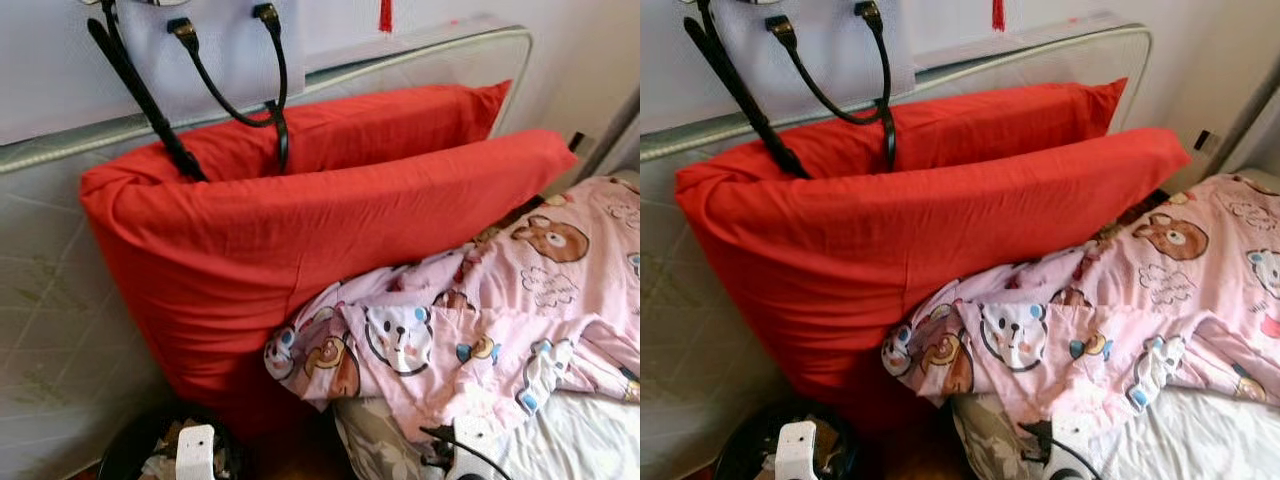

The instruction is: Clean up the room

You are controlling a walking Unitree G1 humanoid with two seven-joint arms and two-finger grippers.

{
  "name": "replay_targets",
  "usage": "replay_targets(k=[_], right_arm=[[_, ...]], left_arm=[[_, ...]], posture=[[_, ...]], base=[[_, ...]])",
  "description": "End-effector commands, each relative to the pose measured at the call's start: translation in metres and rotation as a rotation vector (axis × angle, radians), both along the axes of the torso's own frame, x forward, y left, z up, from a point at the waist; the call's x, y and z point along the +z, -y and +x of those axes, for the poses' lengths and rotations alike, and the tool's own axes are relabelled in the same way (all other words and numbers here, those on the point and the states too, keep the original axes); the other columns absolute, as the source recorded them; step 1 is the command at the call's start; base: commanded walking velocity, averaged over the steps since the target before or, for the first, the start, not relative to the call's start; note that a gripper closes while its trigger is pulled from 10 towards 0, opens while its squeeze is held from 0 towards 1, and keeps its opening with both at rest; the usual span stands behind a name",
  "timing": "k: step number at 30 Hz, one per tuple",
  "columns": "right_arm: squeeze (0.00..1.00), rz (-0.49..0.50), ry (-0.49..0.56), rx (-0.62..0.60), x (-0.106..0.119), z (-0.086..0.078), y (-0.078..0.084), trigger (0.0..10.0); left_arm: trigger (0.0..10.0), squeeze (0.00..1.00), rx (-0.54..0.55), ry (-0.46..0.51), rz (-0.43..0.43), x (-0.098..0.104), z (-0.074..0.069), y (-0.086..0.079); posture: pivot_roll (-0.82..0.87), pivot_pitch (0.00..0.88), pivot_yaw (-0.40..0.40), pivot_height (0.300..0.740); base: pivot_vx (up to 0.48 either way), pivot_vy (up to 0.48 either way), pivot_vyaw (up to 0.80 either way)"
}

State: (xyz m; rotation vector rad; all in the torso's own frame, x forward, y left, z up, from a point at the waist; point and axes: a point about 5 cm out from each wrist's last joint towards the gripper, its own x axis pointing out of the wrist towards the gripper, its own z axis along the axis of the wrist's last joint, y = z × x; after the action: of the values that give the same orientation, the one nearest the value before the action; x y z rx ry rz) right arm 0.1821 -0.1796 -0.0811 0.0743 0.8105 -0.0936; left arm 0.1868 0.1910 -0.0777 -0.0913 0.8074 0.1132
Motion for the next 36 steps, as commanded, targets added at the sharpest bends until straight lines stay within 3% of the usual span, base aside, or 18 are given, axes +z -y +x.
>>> replay_targets(k=[1,11,17,36], right_arm=[[0.0,-0.015,-0.028,-0.009,-0.003,-0.007,0.005,10.0],[0.0,-0.041,-0.05,-0.069,-0.004,-0.011,0.02,10.0],[0.0,-0.054,-0.057,-0.077,-0.004,-0.013,0.021,10.0],[0.0,-0.068,-0.064,-0.067,-0.004,-0.011,0.021,10.0]], left_arm=[[10.0,0.0,-0.001,-0.021,0.01,-0.001,-0.001,-0.001],[10.0,0.0,-0.007,-0.022,0.024,0.001,0.002,-0.004],[10.0,0.0,0.019,-0.013,0.031,0.002,0.003,-0.011],[10.0,0.0,0.006,-0.019,0.027,0.001,0.002,-0.009]], posture=[[-0.05,0.0,-0.014,0.722],[-0.03,0.0,-0.027,0.722],[-0.03,0.0,-0.03,0.722],[-0.03,0.0,-0.036,0.722]], base=[[0.0,0.0,0.0],[0.0,0.0,0.0],[-0.261,0.0,0.0],[-0.313,0.0,0.0]])
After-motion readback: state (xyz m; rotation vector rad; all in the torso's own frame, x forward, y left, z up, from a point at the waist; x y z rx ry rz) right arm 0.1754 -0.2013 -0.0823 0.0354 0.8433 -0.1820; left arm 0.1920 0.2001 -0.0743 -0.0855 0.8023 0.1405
